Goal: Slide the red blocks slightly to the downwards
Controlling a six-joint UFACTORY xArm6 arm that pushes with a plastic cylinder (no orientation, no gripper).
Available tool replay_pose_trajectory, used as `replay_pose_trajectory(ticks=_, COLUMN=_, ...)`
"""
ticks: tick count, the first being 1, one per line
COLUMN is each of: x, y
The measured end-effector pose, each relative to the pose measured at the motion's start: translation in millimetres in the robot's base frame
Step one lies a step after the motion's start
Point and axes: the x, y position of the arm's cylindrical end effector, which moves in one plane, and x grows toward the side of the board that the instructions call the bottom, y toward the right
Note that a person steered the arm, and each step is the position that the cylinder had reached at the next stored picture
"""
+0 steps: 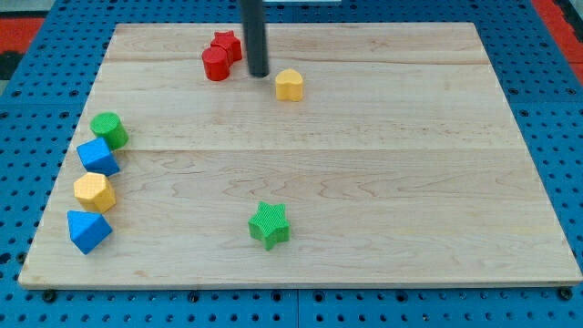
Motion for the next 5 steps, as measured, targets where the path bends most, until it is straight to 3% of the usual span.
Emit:
replay_pose_trajectory(ticks=1, x=-51, y=-17)
replay_pose_trajectory(ticks=2, x=-51, y=-62)
replay_pose_trajectory(ticks=5, x=69, y=-84)
